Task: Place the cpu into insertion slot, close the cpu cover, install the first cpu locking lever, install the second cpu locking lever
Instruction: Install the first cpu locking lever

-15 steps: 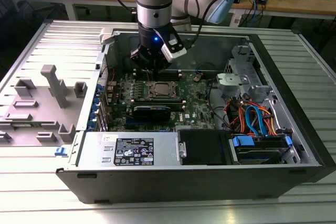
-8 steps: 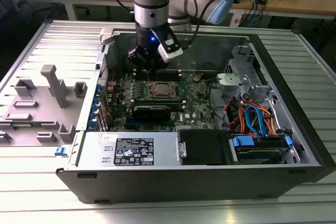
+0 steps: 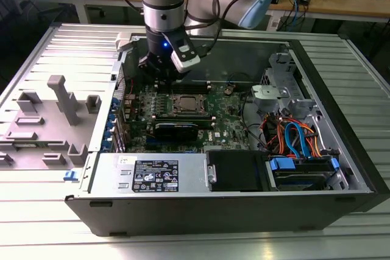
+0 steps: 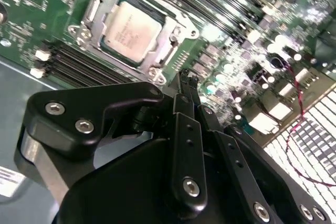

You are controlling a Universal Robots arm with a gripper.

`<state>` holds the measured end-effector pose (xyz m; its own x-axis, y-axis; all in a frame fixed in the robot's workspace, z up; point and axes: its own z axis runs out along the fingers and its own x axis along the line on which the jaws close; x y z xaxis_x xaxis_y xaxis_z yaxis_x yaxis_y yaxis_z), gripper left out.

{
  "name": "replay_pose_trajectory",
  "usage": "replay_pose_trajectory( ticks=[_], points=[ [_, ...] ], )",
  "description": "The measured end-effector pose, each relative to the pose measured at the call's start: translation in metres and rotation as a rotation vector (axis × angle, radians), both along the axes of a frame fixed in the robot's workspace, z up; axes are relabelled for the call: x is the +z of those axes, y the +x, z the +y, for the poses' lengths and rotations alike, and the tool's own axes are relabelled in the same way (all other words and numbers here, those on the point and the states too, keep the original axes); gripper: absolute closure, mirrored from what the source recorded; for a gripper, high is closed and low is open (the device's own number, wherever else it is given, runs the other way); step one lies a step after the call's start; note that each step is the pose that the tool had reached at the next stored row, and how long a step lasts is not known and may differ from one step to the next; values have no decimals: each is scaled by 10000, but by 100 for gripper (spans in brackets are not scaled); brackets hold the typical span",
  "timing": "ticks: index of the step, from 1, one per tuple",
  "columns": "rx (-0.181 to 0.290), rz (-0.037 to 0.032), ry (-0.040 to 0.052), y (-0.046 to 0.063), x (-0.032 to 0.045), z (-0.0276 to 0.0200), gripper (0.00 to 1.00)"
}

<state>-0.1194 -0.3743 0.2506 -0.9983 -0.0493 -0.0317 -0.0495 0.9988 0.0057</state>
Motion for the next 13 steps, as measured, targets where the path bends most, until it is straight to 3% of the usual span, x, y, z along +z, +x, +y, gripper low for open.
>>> replay_pose_trajectory(
  ticks=[5,7,13],
  points=[
    [-7,-19,0,-86,0,23,89],
    [-7,-22,0,-87,0,71,89],
    [-7,-22,-1,-89,1,150,89]
  ],
)
